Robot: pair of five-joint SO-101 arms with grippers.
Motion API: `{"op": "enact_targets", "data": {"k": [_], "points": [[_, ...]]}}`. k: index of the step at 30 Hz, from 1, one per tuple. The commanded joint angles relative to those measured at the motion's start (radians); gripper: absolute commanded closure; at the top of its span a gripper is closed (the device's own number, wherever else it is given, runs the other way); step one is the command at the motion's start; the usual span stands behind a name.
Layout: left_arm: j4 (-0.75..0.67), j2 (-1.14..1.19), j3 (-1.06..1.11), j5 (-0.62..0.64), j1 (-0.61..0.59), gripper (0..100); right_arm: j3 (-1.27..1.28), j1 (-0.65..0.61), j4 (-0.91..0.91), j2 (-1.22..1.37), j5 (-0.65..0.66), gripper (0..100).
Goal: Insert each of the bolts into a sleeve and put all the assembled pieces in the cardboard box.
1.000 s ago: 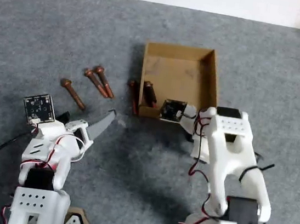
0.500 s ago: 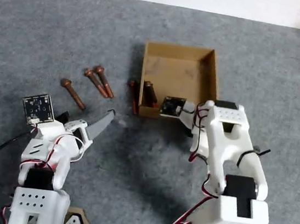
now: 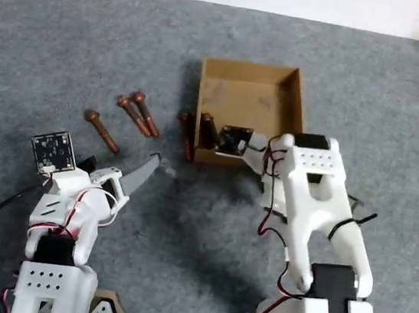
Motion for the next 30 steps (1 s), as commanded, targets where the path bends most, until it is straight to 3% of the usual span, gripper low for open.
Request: {"op": "enact_targets", "data": {"k": [1, 11, 13, 14, 21, 26, 30], "points": [[0.003, -0.01, -0.053, -0.008, -0.008, 55, -0.047, -0.01, 0.001, 0.007, 0.006, 86.7], [0.003, -0.01, -0.053, -0.008, -0.008, 55, -0.05, 0.064, -0.203, 0.315, 0.029, 87.2], [0.003, -0.01, -0.053, -0.008, -0.01, 55, -0.067, 0.068, -0.202, 0.334, 0.028, 91.8], [0.003, -0.01, -0.053, -0.008, -0.01, 55, -0.071, 0.068, -0.202, 0.328, 0.026, 98.6], [0.009, -0.01, -0.062, -0.008, -0.015, 55, -0.073, 0.039, -0.054, 0.139, -0.103, 99.3], [0.011, -0.01, -0.064, -0.008, -0.015, 55, -0.022, 0.001, -0.025, -0.077, -0.282, 99.3], [0.011, -0.01, -0.064, -0.008, -0.015, 55, 0.039, -0.013, -0.027, -0.254, -0.35, 99.3]]}}
